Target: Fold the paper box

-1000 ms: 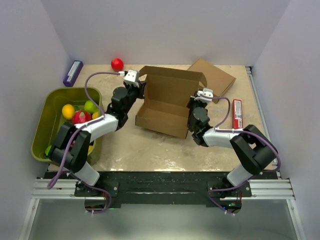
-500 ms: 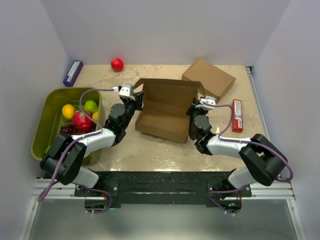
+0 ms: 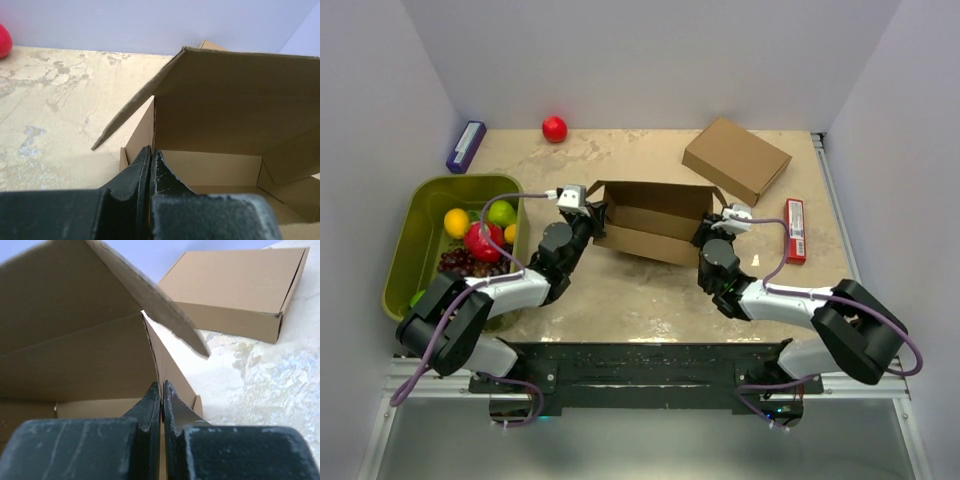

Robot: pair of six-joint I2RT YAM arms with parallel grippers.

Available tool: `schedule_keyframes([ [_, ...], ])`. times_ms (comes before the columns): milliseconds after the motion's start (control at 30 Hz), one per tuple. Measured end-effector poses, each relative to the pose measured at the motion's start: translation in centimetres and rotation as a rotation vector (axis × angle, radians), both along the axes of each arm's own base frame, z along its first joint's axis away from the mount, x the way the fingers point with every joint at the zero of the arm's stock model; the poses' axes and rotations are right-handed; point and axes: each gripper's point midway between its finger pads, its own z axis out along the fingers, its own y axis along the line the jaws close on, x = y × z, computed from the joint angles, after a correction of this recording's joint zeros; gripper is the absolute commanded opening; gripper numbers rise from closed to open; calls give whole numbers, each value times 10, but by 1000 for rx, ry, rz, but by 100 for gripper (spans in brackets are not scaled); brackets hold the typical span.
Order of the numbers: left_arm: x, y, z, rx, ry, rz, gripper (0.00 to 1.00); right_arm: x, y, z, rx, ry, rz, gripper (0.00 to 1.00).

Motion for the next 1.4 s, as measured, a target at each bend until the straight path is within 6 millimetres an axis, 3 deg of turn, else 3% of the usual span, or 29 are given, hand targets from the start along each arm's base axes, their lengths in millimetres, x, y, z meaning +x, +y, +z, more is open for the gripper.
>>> schedule_keyframes([
  [133, -2, -1, -2, -3, 4, -3, 0, -3, 2, -2, 29, 12, 2, 0],
  [267, -6, 1, -4, -3, 9, -3, 0, -6, 2, -3, 41, 26, 6, 9],
  [367, -11, 1, -6, -4, 15, -9, 0, -13, 1, -6, 34, 56, 18, 29],
  [400, -13, 1, -7, -2, 20, -13, 0, -16, 1, -8, 32, 67, 25, 43],
  [467, -18, -1, -15, 14, 48, -30, 11, -23, 0, -10, 30, 90, 54, 55],
  [533, -26, -6, -27, 35, 88, -64, 28, -31, 0, -7, 44, 98, 84, 69],
  [633, -42, -8, -47, 67, 161, -104, 46, -41, -1, 1, 64, 101, 123, 77],
  [700, -52, -6, -59, 87, 203, -125, 56, -48, -3, 6, 72, 105, 151, 80],
  [800, -63, -4, -63, 98, 229, -147, 62, -57, -2, 7, 68, 125, 196, 82],
  [1200, -102, 2, -36, 60, 228, -240, 78, -96, 20, 1, -6, 223, 490, 89],
  [1300, -114, 4, -26, 48, 220, -268, 79, -107, 24, 11, -13, 217, 561, 89],
  [1400, -124, 9, -18, 50, 227, -275, 80, -118, 24, 34, -11, 182, 620, 93],
])
